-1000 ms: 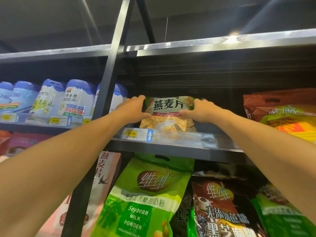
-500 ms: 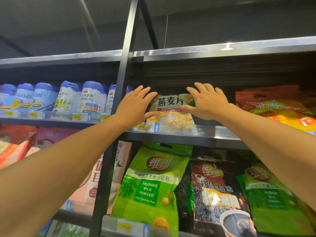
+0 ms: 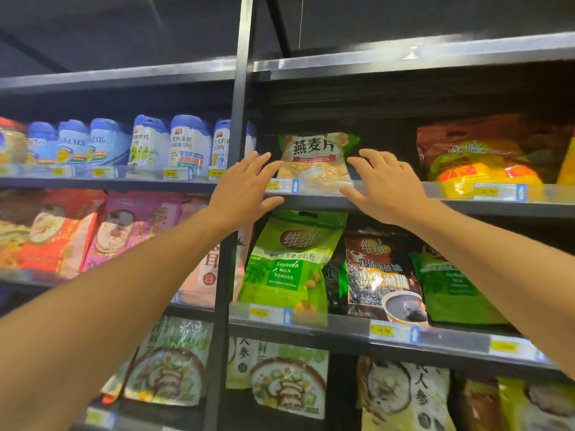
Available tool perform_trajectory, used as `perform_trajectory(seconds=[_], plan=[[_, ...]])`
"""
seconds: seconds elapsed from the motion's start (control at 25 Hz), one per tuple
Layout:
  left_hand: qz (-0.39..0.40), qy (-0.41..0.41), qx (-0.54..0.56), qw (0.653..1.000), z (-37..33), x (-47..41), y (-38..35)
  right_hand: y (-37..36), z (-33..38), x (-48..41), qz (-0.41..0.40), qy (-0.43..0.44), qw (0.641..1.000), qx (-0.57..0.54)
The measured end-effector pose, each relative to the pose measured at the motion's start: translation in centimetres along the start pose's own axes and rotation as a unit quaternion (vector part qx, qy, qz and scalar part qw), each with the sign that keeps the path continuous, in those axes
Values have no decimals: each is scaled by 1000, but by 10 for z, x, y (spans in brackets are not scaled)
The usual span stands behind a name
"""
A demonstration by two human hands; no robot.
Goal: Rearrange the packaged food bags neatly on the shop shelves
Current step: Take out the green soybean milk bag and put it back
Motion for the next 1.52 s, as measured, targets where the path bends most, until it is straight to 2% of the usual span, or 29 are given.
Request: perform_trajectory(seconds=[0.28, 0.44, 0.52, 0.64, 0.76, 0.96, 1.16, 1.4, 1.52], plan=[[77, 12, 48, 996, -4, 99, -12, -21, 38, 84, 86, -20, 995, -39], [136, 38, 61, 988, 0, 146, -30, -39, 57, 120, 131, -52, 985, -98], [151, 54, 77, 984, 2, 159, -35, -56, 65, 134, 163, -84, 970, -158], [181, 87, 114, 973, 4, 174, -47, -94, 79, 148, 229, -142, 926, -265], [210, 122, 163, 956, 6, 183, -67, -132, 90, 153, 282, -169, 899, -290], [226, 156, 219, 936, 7, 178, -98, -183, 86, 125, 274, -209, 881, -325], [220, 179, 284, 916, 4, 151, -131, -211, 80, 103, 240, -200, 893, -322], [188, 266, 381, 866, 3, 116, -168, -208, 63, 115, 177, -133, 919, -326], [231, 338, 424, 808, 11, 116, -192, -202, 56, 120, 165, -118, 918, -340]])
Point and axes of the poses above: each hand's wrist, its own x-axis away from the middle knuckle, its own y-axis out of the back of the hand, z = x × y, the point moved 8 cm from there along -x, towards the middle knuckle, and after that the axes turned 4 degrees about y, right-handed, at the moved point
